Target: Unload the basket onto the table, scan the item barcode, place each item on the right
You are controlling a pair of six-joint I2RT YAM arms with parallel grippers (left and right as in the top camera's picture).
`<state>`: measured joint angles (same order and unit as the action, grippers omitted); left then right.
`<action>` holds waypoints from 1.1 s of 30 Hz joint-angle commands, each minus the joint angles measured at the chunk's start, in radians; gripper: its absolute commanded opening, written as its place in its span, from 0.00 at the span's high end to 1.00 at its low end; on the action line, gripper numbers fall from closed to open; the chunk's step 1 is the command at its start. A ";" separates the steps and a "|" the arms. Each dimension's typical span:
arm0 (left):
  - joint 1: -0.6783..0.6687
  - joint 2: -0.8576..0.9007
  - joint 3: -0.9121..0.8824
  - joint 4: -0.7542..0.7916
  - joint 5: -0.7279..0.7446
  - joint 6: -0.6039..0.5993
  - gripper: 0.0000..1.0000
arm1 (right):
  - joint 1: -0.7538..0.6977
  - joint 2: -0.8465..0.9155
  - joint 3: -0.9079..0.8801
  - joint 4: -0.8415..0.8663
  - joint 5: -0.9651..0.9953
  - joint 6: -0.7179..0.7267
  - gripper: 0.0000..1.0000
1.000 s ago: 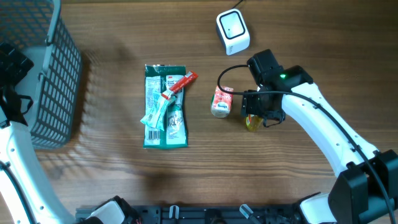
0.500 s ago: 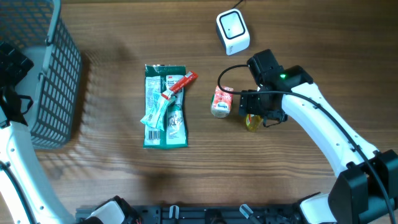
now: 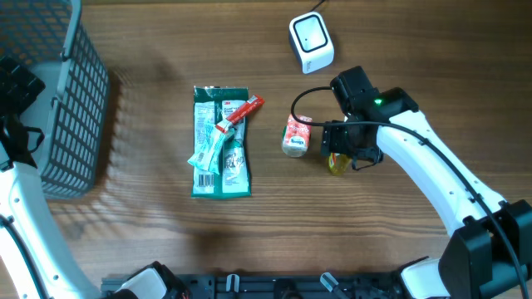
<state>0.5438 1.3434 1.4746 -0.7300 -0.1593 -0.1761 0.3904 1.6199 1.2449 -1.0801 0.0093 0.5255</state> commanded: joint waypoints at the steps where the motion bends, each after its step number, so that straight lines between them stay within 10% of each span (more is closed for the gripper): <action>1: 0.004 -0.002 0.006 0.002 0.005 0.019 0.00 | 0.005 0.011 -0.010 -0.006 0.019 0.010 0.23; 33: 0.004 -0.002 0.006 0.003 0.005 0.019 0.00 | 0.005 0.010 -0.032 0.041 0.028 -0.003 0.27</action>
<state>0.5438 1.3434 1.4746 -0.7300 -0.1593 -0.1761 0.3904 1.6176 1.1896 -1.0348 0.0238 0.5266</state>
